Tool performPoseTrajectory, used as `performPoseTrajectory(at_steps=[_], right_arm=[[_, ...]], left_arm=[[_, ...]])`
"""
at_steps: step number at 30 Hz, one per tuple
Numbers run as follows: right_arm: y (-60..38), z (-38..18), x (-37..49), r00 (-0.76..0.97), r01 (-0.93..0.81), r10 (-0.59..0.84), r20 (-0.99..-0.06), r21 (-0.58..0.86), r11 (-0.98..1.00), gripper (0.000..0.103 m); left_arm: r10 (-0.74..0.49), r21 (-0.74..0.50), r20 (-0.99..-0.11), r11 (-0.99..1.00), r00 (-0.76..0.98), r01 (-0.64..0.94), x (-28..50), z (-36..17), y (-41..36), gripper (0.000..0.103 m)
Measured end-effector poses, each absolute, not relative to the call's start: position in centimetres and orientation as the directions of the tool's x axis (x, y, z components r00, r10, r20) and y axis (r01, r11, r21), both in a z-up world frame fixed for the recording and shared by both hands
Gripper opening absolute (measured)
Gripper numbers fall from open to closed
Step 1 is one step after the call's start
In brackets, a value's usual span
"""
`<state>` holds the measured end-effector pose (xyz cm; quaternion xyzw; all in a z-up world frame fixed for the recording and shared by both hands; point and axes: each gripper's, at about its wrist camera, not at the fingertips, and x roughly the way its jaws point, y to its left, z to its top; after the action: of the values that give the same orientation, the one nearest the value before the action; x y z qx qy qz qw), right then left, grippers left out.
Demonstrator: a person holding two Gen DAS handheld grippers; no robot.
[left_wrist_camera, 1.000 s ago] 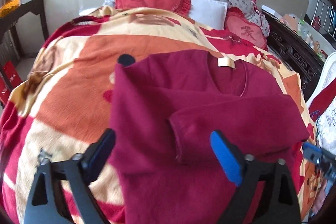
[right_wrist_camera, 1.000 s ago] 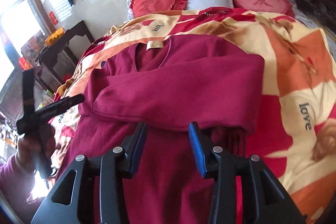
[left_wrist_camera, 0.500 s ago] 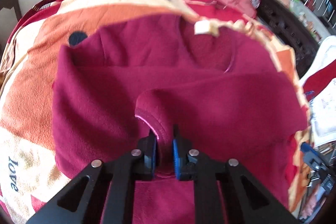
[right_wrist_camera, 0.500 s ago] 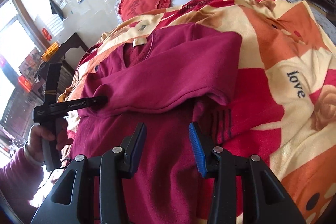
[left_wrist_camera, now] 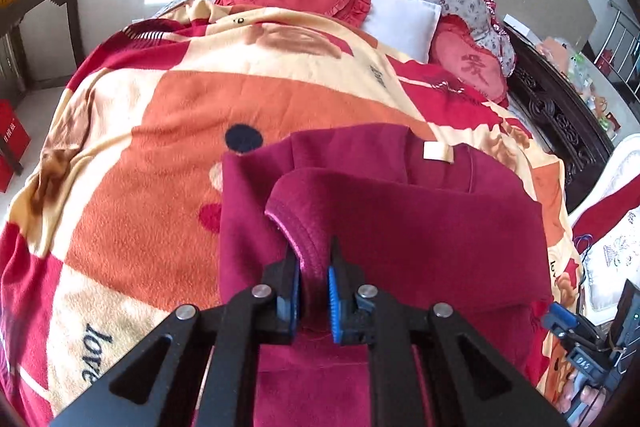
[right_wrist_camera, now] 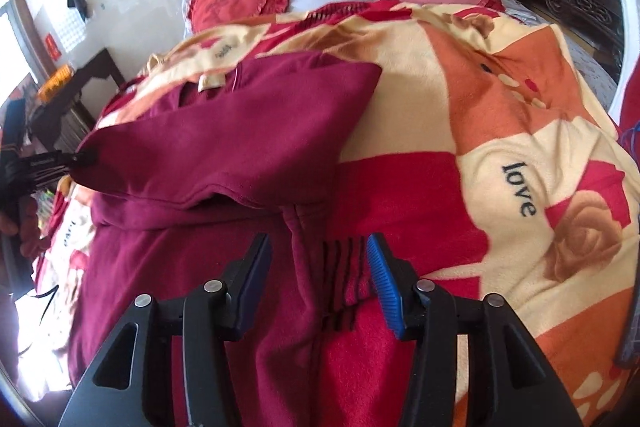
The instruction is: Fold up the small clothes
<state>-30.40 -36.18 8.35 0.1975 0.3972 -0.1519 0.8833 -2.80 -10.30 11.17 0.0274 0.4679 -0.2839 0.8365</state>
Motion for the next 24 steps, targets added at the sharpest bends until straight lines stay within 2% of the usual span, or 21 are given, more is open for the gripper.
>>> performPoseTrajectory(at_steps=[4, 5, 6, 7, 10, 12, 14, 15, 19, 24], right_arm=[[-35.5, 7.3, -26.8, 0.619, 0.401, -0.151, -0.77, 0.145, 0.905, 0.032], [-35.5, 7.0, -26.1, 0.621, 0.393, -0.162, -0.767, 0.126, 0.911, 0.026], [-35.7, 7.0, -25.7, 0.629, 0.391, -0.175, -0.758, 0.114, 0.913, 0.003], [-36.1, 7.2, -25.8, 0.634, 0.42, -0.214, -0.743, 0.099, 0.902, 0.0], [-37.8, 8.9, -29.2, 0.7, 0.486, -0.233, -0.675, 0.211, 0.848, 0.0], [-38.5, 8.1, -30.2, 0.661, 0.534, -0.27, -0.7, 0.187, 0.824, 0.0], [-39.3, 6.0, -30.1, 0.612, 0.545, -0.224, -0.759, 0.199, 0.815, 0.0], [-39.7, 5.2, -30.3, 0.589, 0.553, -0.188, -0.786, 0.223, 0.803, 0.005], [-40.5, 7.5, -32.8, 0.588, 0.619, -0.279, -0.76, 0.199, 0.76, 0.008], [-39.4, 11.6, -29.7, 0.696, 0.495, -0.224, -0.682, 0.23, 0.838, 0.008]], left_arm=[[-0.435, -0.205, -0.803, 0.844, 0.407, 0.496, -2.9, 11.0, -10.4, 0.012], [-0.432, -0.204, -0.805, 0.845, 0.406, 0.494, -2.9, 10.9, -10.5, 0.012], [-0.429, -0.203, -0.808, 0.847, 0.404, 0.492, -2.8, 10.8, -10.5, 0.012], [-0.427, -0.203, -0.811, 0.847, 0.401, 0.491, -2.9, 10.6, -10.6, 0.012], [-0.417, -0.196, -0.83, 0.84, 0.371, 0.506, -3.5, 9.1, -10.8, 0.012], [-0.393, -0.176, -0.854, 0.835, 0.342, 0.521, -3.8, 7.3, -11.7, 0.012], [-0.364, -0.136, -0.86, 0.838, 0.358, 0.528, -4.1, 6.2, -12.2, 0.012], [-0.359, -0.121, -0.857, 0.838, 0.371, 0.532, -4.2, 6.2, -12.3, 0.013], [-0.376, -0.135, -0.845, 0.837, 0.379, 0.53, -4.2, 6.8, -11.5, 0.018], [-0.356, -0.122, -0.846, 0.854, 0.397, 0.505, -4.0, 6.4, -11.9, 0.024]])
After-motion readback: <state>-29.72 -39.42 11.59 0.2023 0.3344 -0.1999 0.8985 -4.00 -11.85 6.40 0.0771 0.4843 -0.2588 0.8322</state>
